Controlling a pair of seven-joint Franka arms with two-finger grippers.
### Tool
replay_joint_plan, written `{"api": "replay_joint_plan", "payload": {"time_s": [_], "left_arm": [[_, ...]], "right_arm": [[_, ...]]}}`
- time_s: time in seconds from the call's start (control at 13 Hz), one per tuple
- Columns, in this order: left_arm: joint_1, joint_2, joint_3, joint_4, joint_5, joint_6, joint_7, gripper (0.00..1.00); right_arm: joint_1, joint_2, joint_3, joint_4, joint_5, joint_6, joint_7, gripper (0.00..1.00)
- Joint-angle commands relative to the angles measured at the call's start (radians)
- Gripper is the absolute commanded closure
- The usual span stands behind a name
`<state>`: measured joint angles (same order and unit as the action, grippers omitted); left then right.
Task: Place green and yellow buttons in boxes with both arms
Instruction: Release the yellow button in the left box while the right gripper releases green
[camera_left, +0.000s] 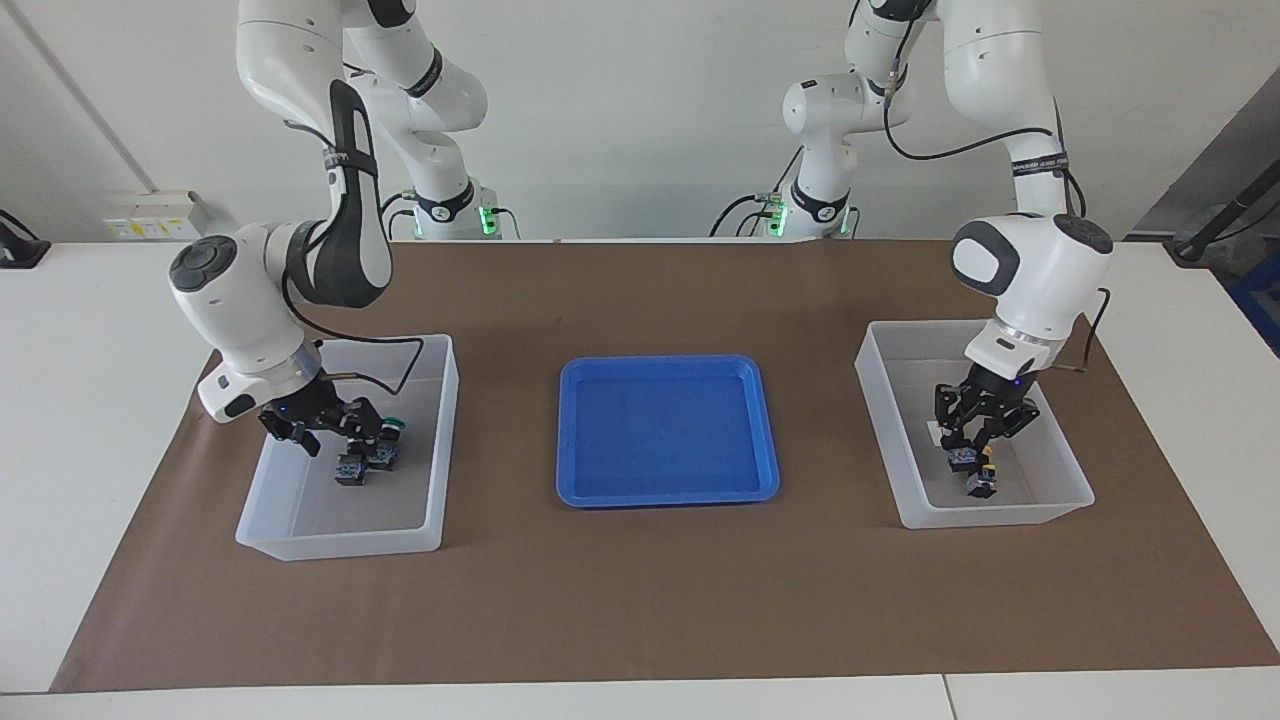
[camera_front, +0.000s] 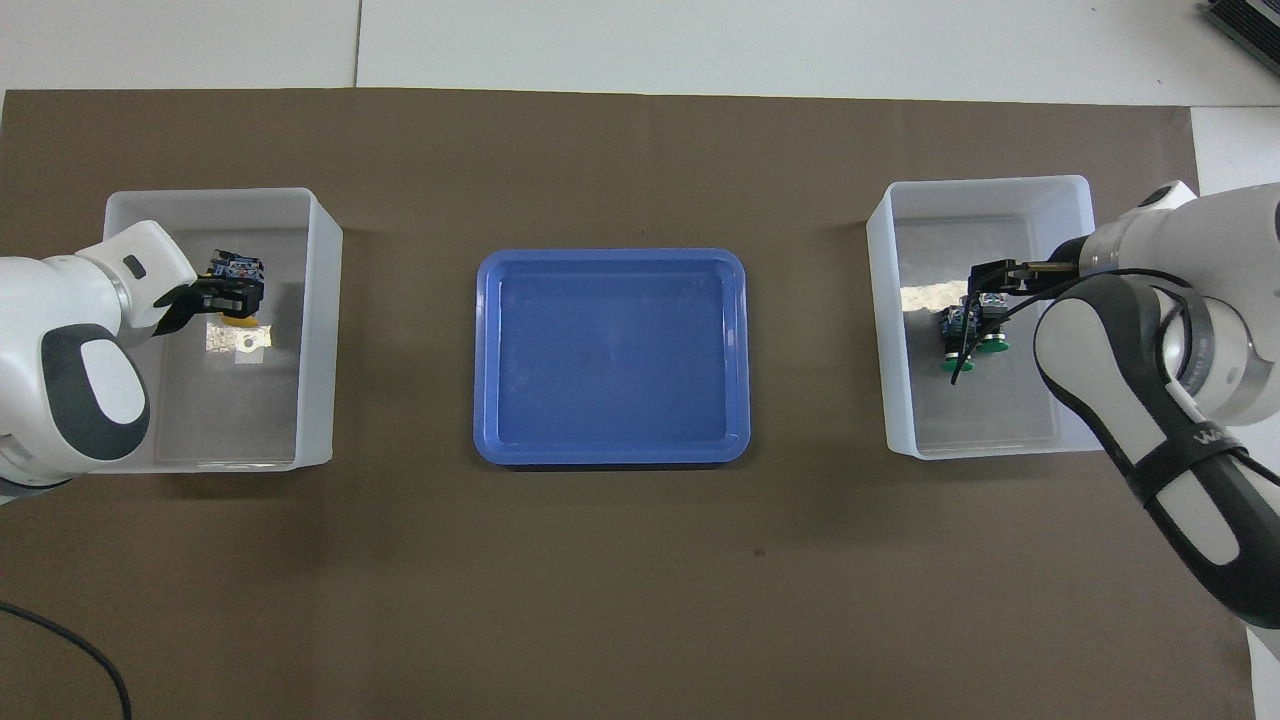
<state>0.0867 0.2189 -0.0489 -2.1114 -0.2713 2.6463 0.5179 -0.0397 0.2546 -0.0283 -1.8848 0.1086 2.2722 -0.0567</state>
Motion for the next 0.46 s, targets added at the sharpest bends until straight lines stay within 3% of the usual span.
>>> {"api": "replay_joint_plan", "payload": {"time_s": [0.0, 0.08, 0.15, 0.23, 0.38], "left_arm": [[-0.007, -0.007, -0.002, -0.054, -0.029, 0.063, 0.039, 1.00], [-0.008, -0.009, -0.002, -0.061, -0.029, 0.066, 0.037, 1.00], [-0.008, -0.009, -0.002, -0.062, -0.031, 0.060, 0.036, 0.89], [-0.013, -0.010, -0.002, -0.062, -0.031, 0.055, 0.033, 0.74], [-0.015, -0.010, -0.002, -0.058, -0.029, 0.047, 0.027, 0.27]], "right_arm": [[0.007, -0.035, 0.014, 0.119, -0.105, -0.161, 0.116, 0.00], [0.024, -0.057, 0.015, 0.144, -0.116, -0.209, 0.142, 0.00], [0.040, -0.086, 0.010, 0.145, -0.118, -0.238, 0.164, 0.00], [0.040, -0.124, 0.011, 0.147, -0.125, -0.262, 0.173, 0.00], [0.032, -0.205, 0.010, 0.147, -0.136, -0.316, 0.176, 0.00]]}}
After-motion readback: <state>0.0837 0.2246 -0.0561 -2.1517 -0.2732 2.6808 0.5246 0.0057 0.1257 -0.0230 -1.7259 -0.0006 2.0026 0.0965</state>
